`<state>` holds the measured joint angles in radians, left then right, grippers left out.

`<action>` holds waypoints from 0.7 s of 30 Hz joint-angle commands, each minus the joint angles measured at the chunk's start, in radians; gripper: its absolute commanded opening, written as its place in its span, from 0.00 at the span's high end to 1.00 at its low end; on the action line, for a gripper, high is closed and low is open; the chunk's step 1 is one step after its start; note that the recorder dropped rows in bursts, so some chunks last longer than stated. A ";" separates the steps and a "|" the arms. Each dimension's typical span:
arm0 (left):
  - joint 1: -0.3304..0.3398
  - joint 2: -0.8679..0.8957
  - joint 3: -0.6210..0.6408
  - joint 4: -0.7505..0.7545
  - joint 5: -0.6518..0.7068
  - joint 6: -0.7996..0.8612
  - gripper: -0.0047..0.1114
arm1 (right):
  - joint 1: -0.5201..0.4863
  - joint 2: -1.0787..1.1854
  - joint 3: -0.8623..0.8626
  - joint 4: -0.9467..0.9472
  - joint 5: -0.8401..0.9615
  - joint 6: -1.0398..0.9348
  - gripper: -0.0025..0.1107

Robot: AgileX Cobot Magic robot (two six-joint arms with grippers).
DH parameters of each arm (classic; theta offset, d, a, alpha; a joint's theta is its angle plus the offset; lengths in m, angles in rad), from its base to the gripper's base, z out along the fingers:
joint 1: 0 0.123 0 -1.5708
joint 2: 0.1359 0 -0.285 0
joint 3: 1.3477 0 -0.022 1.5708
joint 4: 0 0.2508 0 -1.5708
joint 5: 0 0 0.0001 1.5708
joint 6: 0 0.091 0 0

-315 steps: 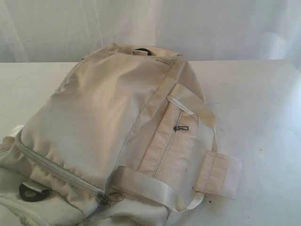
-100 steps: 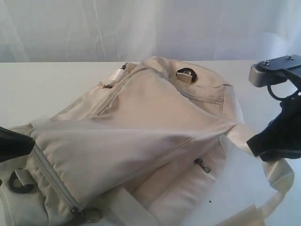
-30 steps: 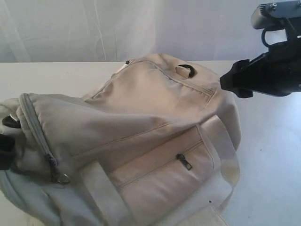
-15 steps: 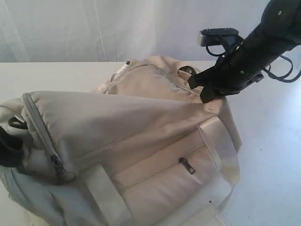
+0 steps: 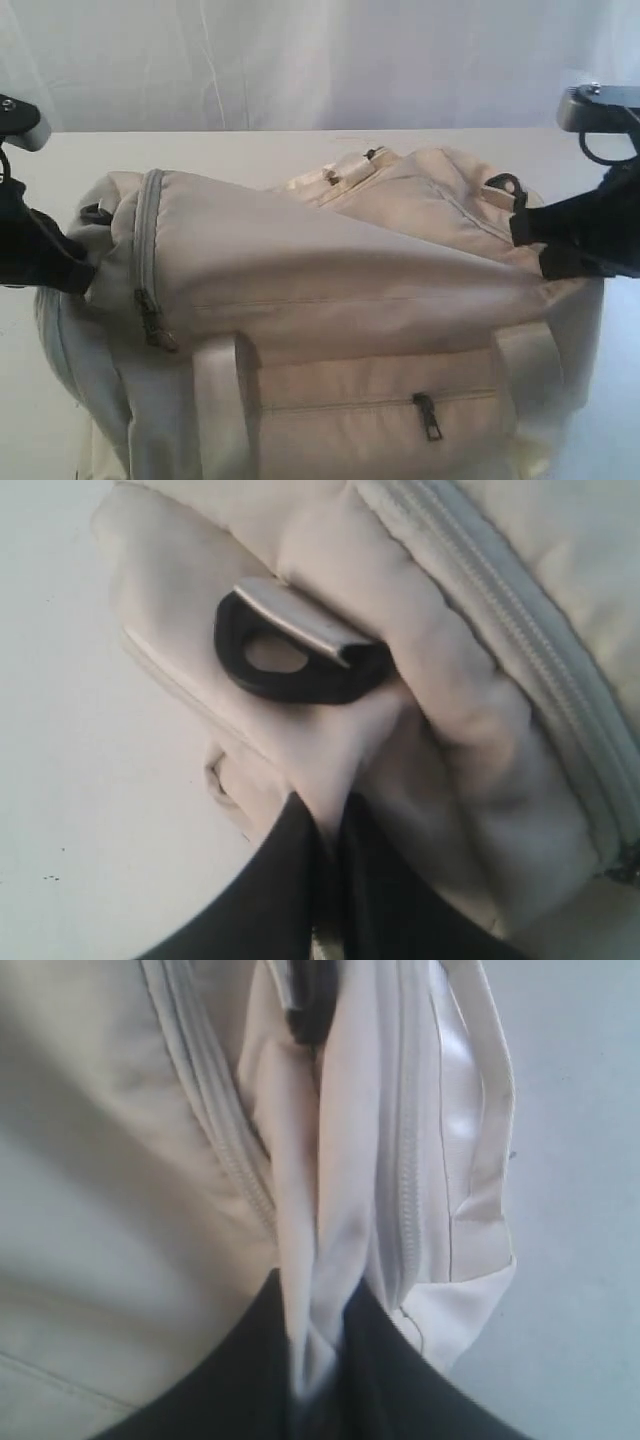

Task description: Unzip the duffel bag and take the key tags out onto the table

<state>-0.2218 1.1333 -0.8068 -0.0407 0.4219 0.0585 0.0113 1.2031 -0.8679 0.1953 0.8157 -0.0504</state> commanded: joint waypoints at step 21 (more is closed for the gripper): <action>-0.001 0.029 -0.021 -0.014 0.073 0.005 0.96 | -0.015 -0.057 0.085 -0.060 -0.182 0.003 0.76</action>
<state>-0.2218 1.1626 -0.8261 -0.0588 0.4820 0.0628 0.0096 1.1192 -0.7513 0.1740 0.6687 -0.0376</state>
